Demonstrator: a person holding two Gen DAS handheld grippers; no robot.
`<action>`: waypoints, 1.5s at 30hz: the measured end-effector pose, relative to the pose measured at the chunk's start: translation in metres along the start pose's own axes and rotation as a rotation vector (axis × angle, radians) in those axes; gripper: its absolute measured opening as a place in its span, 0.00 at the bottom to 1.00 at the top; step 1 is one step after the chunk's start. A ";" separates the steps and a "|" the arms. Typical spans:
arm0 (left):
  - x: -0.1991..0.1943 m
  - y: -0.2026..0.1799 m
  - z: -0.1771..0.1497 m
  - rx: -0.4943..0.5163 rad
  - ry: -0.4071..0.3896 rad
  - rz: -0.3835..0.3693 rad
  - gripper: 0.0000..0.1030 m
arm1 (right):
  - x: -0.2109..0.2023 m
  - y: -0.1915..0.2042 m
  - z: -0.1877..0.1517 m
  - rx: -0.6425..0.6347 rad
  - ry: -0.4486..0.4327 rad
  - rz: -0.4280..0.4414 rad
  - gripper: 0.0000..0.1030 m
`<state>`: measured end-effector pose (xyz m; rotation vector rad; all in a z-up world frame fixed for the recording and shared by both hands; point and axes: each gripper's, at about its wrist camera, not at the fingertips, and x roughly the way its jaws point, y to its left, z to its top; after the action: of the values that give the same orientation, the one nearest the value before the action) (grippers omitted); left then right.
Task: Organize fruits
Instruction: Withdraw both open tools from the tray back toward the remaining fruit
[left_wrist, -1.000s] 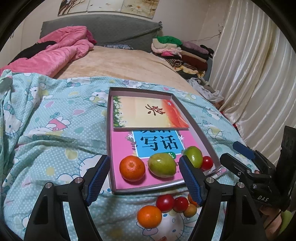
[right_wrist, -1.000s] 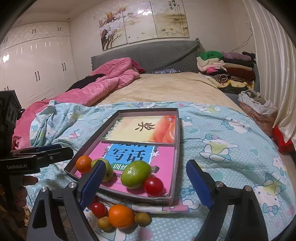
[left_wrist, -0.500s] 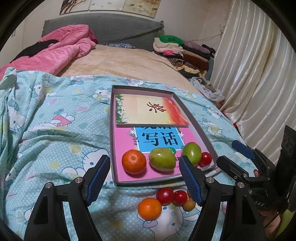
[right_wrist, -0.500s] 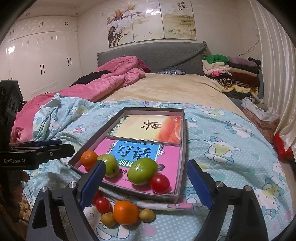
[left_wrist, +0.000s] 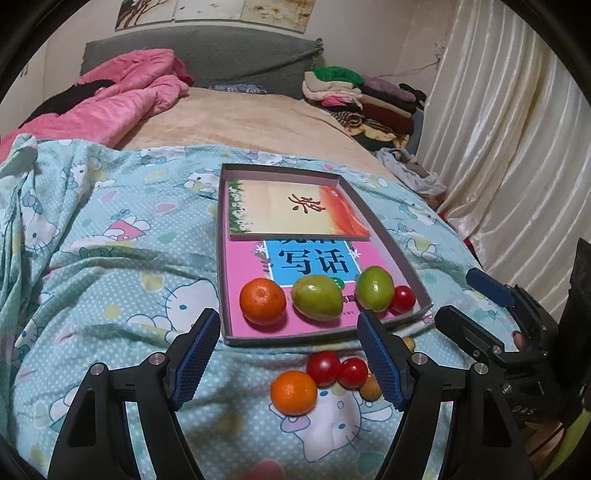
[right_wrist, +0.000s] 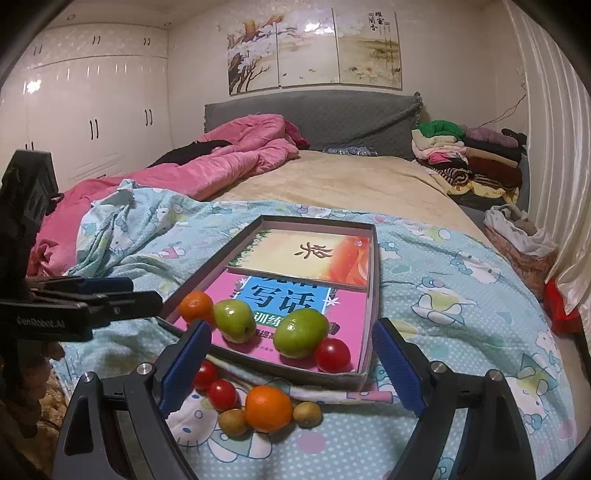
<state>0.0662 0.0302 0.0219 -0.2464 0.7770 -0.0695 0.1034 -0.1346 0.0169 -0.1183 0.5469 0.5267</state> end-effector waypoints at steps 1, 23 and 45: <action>0.000 -0.001 -0.001 0.004 0.002 0.000 0.75 | -0.001 0.000 0.000 0.001 -0.001 0.000 0.86; 0.002 -0.004 -0.015 0.009 0.067 0.015 0.75 | -0.013 0.005 -0.005 0.067 0.053 0.022 0.86; 0.003 -0.008 -0.029 0.015 0.130 0.017 0.75 | -0.002 0.010 -0.016 0.108 0.162 0.074 0.66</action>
<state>0.0480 0.0161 0.0024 -0.2227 0.9071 -0.0762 0.0892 -0.1309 0.0044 -0.0383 0.7385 0.5620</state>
